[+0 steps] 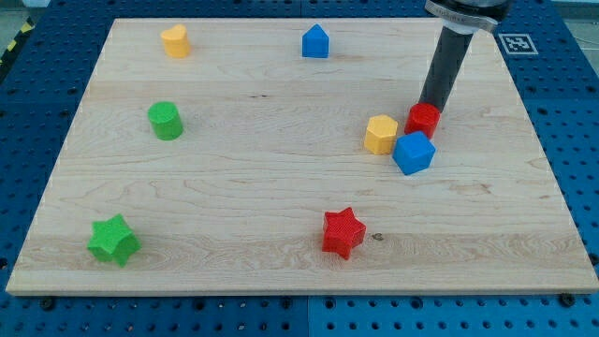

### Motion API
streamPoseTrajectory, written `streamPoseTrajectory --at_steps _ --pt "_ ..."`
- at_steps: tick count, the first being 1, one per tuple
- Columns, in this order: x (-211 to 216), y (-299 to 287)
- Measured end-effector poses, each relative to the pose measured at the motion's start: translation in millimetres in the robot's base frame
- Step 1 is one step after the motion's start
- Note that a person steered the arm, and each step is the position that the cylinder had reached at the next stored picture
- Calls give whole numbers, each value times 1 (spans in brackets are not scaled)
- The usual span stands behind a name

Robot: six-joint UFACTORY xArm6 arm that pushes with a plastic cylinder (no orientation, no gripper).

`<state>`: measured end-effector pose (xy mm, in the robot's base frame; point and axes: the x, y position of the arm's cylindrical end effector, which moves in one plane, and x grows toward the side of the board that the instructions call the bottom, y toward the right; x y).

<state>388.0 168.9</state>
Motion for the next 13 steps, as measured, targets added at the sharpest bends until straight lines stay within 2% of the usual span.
streamPoseTrajectory --at_steps 5,6,9,10,12,13 --pt "8 -6" --pt "-8 -6" --pt "-14 -2" --pt "-34 5" --pt "-109 -2" --pt "-147 -35"
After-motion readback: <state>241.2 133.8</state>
